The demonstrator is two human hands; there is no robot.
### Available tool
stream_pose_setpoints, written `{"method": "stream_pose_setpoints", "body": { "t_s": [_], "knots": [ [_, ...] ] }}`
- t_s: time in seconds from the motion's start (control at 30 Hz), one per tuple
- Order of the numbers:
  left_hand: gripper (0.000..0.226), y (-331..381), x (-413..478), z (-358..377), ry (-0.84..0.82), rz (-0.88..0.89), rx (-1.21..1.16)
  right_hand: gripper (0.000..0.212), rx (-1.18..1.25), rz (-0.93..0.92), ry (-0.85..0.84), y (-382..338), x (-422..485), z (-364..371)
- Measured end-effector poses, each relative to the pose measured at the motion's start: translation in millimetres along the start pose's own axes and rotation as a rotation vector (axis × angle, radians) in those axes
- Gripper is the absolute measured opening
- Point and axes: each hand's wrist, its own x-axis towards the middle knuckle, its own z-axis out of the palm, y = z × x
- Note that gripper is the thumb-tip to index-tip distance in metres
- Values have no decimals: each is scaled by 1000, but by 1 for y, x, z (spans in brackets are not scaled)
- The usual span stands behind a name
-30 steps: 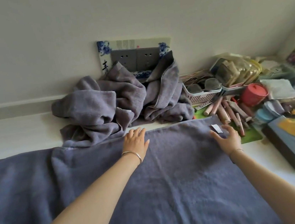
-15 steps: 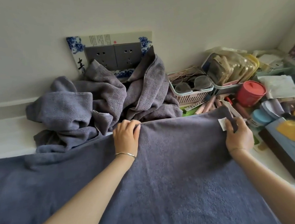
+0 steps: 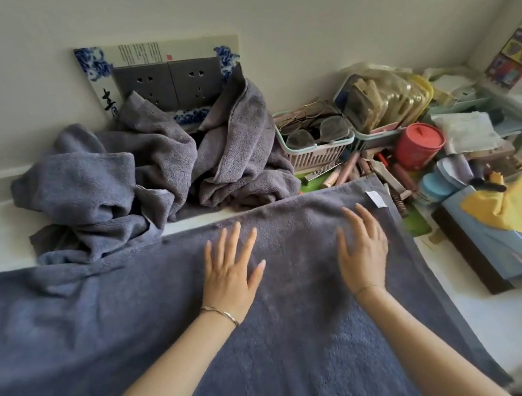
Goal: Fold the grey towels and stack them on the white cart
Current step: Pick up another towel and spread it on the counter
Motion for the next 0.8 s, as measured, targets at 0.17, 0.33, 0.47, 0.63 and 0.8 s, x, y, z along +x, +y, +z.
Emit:
{"method": "stream_pose_setpoints", "body": {
  "t_s": [0.17, 0.33, 0.47, 0.63, 0.8],
  "knots": [
    [65, -14, -47, -9, -132, -55, 17, 53, -81, -265, -392, -36, -82, 19],
    [66, -16, -69, -5, -243, -86, 76, 59, -264, -260, -444, -12, -97, 3],
    [68, -11, -70, -10, -292, -109, 63, 69, -175, -241, -519, -6, -87, -16],
    [71, -3, -72, -14, -313, -117, 2, 54, -142, 177, -232, 25, -44, -55],
    [78, 2, -76, -10, -265, -87, 4, 68, -99, 553, -210, 59, -15, -79]
  ]
}}
